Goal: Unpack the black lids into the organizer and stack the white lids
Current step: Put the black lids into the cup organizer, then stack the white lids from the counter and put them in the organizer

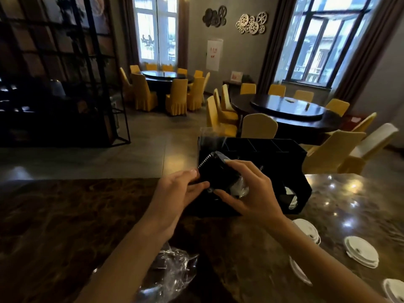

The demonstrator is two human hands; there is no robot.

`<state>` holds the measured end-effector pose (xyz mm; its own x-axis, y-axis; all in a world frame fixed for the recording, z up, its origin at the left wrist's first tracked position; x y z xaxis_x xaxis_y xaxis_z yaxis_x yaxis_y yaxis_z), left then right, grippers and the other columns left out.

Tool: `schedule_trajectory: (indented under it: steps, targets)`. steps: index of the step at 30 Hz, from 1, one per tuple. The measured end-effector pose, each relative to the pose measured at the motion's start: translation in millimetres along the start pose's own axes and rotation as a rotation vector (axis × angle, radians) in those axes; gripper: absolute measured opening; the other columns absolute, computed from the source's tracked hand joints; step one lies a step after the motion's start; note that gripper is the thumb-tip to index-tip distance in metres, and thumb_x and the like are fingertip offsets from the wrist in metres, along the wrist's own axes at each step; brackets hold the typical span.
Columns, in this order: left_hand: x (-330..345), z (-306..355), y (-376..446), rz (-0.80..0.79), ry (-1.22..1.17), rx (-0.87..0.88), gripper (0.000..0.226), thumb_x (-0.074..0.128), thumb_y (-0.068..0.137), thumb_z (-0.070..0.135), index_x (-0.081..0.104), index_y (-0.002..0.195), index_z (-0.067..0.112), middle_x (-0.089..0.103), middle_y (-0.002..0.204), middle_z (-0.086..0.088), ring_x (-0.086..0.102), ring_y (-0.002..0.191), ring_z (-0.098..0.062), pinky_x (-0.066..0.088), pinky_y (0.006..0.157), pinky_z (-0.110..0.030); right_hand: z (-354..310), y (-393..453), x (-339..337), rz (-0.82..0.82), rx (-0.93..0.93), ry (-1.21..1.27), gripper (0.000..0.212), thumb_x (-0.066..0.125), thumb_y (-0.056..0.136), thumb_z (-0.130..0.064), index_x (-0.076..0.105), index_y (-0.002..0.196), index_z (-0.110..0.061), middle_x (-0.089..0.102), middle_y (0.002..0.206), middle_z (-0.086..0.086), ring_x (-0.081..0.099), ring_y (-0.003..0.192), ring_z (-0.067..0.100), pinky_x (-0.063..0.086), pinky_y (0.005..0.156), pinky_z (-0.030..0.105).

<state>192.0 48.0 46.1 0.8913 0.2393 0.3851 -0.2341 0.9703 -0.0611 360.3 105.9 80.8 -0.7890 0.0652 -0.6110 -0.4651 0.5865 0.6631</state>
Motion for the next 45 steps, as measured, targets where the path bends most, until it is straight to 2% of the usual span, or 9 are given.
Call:
schedule_trajectory:
  steps: [4, 6, 15, 22, 27, 32, 36, 39, 45]
  targets:
    - [10.5, -30.0, 36.7, 0.075, -0.112, -0.109, 0.024, 0.056, 0.099, 0.017, 0.073, 0.107, 0.002, 0.077, 0.109, -0.013, 0.072, 0.107, -0.025, 0.052, 0.101, -0.035, 34.9, 17.5, 5.3, -0.078, -0.052, -0.239, 0.073, 0.090, 0.076, -0.032, 0.059, 0.139, -0.015, 0.061, 0.137, 0.003, 0.060, 0.125, 0.025, 0.057, 0.099, 0.044]
    - [14.7, -45.5, 52.0, 0.080, -0.135, -0.162, 0.033, 0.056, 0.099, 0.020, 0.063, 0.124, 0.001, 0.070, 0.122, -0.016, 0.068, 0.114, -0.026, 0.051, 0.102, -0.035, 49.6, 24.7, 11.8, -0.134, -0.080, -0.302, 0.073, 0.090, 0.076, -0.030, 0.060, 0.140, -0.015, 0.062, 0.138, 0.004, 0.060, 0.125, 0.026, 0.058, 0.097, 0.044]
    - [14.4, -114.1, 77.8, 0.186, -0.288, -0.307, 0.047, 0.052, 0.097, 0.033, 0.054, 0.136, 0.006, 0.058, 0.133, -0.022, 0.052, 0.130, -0.033, 0.038, 0.114, -0.042, 113.9, 29.4, 73.5, -0.361, -0.067, -0.358, 0.074, 0.080, 0.085, -0.036, 0.047, 0.150, -0.023, 0.052, 0.150, -0.001, 0.048, 0.138, 0.022, 0.055, 0.101, 0.042]
    - [16.3, -138.7, 80.0, 0.232, -0.369, -0.295, 0.053, 0.054, 0.095, 0.029, 0.047, 0.143, 0.007, 0.055, 0.138, -0.022, 0.050, 0.133, -0.034, 0.043, 0.106, -0.037, 131.5, 20.4, 104.9, -0.406, -0.025, -0.310, 0.071, 0.083, 0.081, -0.026, 0.052, 0.145, -0.020, 0.055, 0.146, 0.000, 0.049, 0.136, 0.023, 0.059, 0.089, 0.040]
    - [12.6, -152.0, 82.8, 0.213, -0.324, -0.293, 0.062, 0.061, 0.084, 0.034, 0.052, 0.140, 0.011, 0.055, 0.140, -0.020, 0.047, 0.135, -0.033, 0.039, 0.112, -0.039, 136.9, 10.4, 123.9, -0.449, -0.012, -0.331, 0.068, 0.081, 0.083, -0.021, 0.053, 0.145, -0.018, 0.054, 0.146, 0.002, 0.049, 0.137, 0.024, 0.060, 0.085, 0.038]
    - [14.1, -159.3, 86.3, 0.195, -0.284, -0.291, 0.026, 0.062, 0.082, 0.034, 0.070, 0.105, 0.025, 0.065, 0.120, -0.012, 0.057, 0.123, -0.026, 0.048, 0.093, -0.033, 142.2, 3.2, 130.1, -0.429, 0.000, -0.314, 0.060, 0.085, 0.078, -0.019, 0.062, 0.133, -0.017, 0.061, 0.134, 0.003, 0.058, 0.123, 0.026, 0.062, 0.075, 0.036]
    - [14.3, -158.4, 88.2, 0.168, -0.234, -0.248, 0.044, 0.063, 0.075, 0.039, 0.063, 0.119, 0.033, 0.063, 0.119, -0.004, 0.057, 0.119, -0.019, 0.046, 0.096, -0.031, 143.7, 2.2, 129.9, -0.406, -0.011, -0.294, 0.058, 0.084, 0.079, -0.016, 0.061, 0.133, -0.015, 0.060, 0.133, 0.005, 0.057, 0.122, 0.027, 0.062, 0.080, 0.038]
    - [15.3, -159.2, 87.8, 0.150, -0.181, -0.240, 0.045, 0.056, 0.092, 0.033, 0.054, 0.136, 0.029, 0.058, 0.127, -0.002, 0.051, 0.130, -0.020, 0.044, 0.100, -0.031, 138.9, 3.9, 125.3, -0.417, -0.023, -0.252, 0.057, 0.078, 0.085, -0.017, 0.059, 0.138, -0.015, 0.058, 0.139, 0.004, 0.053, 0.129, 0.027, 0.058, 0.093, 0.040]
    - [28.7, -149.9, 73.0, 0.135, 0.207, -0.174, 0.048, 0.047, 0.103, 0.030, 0.038, 0.151, 0.025, 0.055, 0.140, 0.002, 0.053, 0.128, -0.013, 0.044, 0.107, -0.032, 123.8, 4.3, 62.2, -0.399, -0.062, -0.170, 0.053, 0.075, 0.090, -0.017, 0.059, 0.140, -0.019, 0.055, 0.146, 0.002, 0.047, 0.137, 0.023, 0.048, 0.106, 0.038]
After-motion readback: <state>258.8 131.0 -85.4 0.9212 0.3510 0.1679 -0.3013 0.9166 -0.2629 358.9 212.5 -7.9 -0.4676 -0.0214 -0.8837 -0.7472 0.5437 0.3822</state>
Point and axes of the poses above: each hand's wrist, its own y-axis towards the middle knuckle, its own x-axis out of the palm, z = x × y, the point moved 9 cm from there along y, towards the middle knuckle
